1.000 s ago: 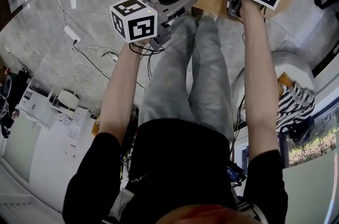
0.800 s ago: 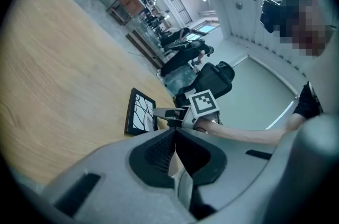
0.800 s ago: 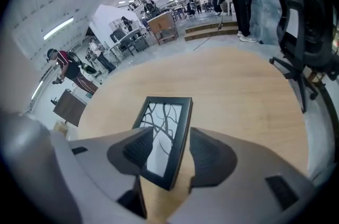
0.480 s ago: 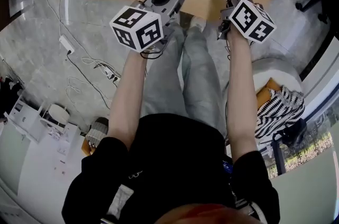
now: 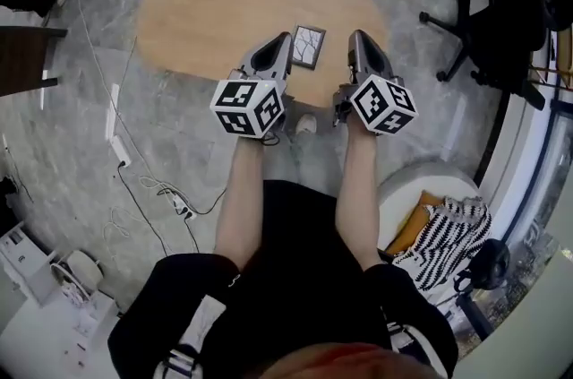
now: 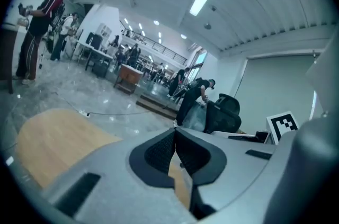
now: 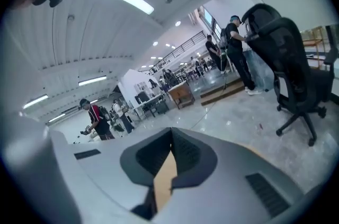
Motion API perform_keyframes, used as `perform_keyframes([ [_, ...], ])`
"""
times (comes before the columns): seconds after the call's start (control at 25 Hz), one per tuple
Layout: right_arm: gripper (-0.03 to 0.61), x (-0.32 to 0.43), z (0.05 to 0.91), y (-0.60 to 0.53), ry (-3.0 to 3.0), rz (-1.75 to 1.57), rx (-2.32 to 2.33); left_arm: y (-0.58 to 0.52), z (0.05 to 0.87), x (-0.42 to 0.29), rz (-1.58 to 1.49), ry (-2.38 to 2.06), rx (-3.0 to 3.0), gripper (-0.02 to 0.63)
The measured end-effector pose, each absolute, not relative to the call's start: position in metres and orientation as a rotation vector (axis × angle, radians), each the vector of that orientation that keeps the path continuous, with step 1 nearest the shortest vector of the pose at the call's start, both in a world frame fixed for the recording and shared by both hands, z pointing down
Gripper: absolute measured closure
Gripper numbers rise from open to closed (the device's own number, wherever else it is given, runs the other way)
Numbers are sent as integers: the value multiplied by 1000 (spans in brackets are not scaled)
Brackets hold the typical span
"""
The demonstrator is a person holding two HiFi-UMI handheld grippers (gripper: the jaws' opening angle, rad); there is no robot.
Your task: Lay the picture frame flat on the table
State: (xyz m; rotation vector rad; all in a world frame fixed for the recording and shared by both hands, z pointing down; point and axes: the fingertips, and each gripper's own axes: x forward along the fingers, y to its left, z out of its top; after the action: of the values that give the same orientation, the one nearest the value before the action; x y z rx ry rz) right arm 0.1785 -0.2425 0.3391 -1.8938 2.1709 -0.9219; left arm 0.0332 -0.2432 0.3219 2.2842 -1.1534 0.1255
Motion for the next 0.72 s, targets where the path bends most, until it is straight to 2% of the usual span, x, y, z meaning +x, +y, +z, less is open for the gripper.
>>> perform_keyframes([
  [0.36, 568, 188, 182, -250, 2340, -411, -1909, -270, 170, 44, -51, -1356, 2514, 604],
  [0.72, 568, 180, 141, -268, 2396, -205, -1963, -293, 134, 25, -105, -1458, 2536, 604],
])
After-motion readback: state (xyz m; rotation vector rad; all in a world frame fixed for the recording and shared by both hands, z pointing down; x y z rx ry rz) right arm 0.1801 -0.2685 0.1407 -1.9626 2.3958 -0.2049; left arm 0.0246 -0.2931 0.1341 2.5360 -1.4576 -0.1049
